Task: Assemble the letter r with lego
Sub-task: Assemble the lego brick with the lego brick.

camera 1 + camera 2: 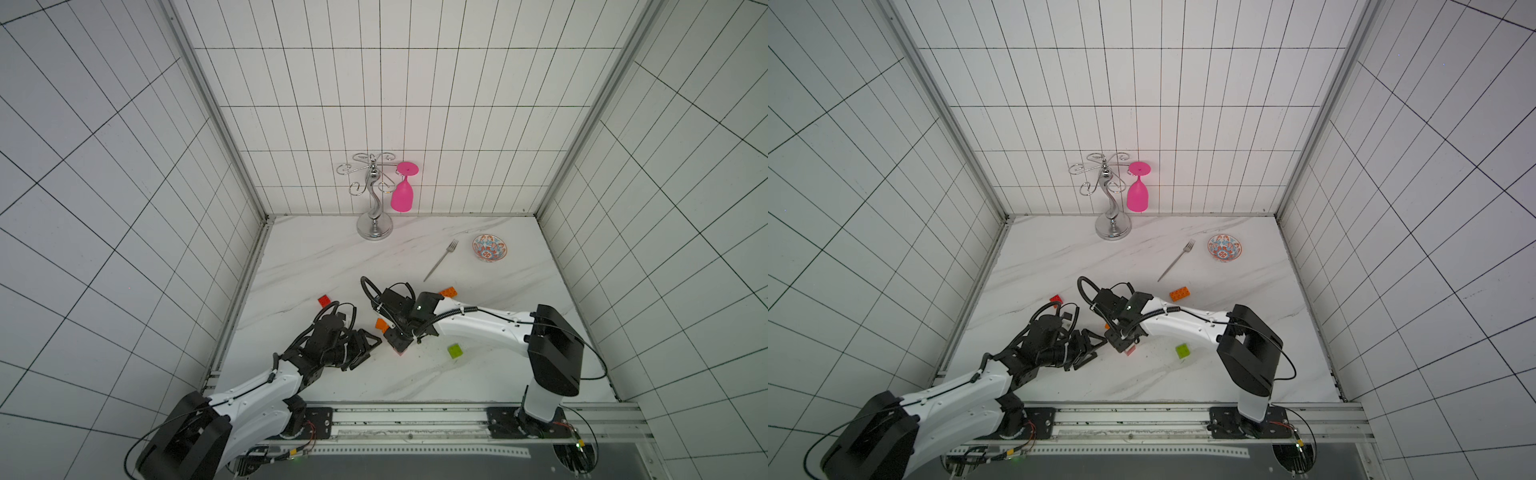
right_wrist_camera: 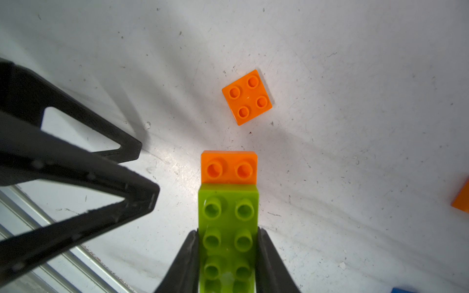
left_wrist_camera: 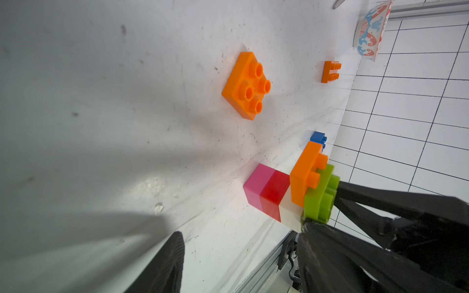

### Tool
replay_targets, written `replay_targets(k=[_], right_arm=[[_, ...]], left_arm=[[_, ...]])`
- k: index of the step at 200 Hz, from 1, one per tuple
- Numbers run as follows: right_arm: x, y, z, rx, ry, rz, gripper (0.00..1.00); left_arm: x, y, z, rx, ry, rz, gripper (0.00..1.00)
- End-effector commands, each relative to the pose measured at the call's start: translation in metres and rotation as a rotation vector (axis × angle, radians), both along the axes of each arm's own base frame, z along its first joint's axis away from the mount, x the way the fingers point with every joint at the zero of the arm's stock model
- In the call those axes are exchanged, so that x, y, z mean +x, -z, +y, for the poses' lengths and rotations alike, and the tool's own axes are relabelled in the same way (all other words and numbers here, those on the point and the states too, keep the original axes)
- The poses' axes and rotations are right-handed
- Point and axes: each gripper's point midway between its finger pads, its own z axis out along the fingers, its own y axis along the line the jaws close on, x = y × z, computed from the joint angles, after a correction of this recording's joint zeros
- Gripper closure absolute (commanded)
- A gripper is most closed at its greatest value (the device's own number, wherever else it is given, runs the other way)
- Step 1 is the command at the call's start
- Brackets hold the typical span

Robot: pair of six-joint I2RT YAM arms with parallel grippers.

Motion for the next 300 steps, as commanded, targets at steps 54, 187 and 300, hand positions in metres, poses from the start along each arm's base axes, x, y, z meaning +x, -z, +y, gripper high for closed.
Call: replay_targets(k=[54,187,300], right_arm=[[-0.029,0.070,-0.051,-0.135,0.038,0.035,1.00],[-0.055,0.086,-0.060,-0.188,0.015,0.053,1.00],[-0.068,0.124,-0.106,-0.331,0.103,0.203,1.00]], left_arm=[[0.001,-0.003,-0.001,-0.001,0.006,-0.017,0.38],[0.001,-0.003,0.000,0.005,0.004,-0.020,0.38],[0.002,-0.005,0.002,0.010,-0.006,-0.030,0.38]])
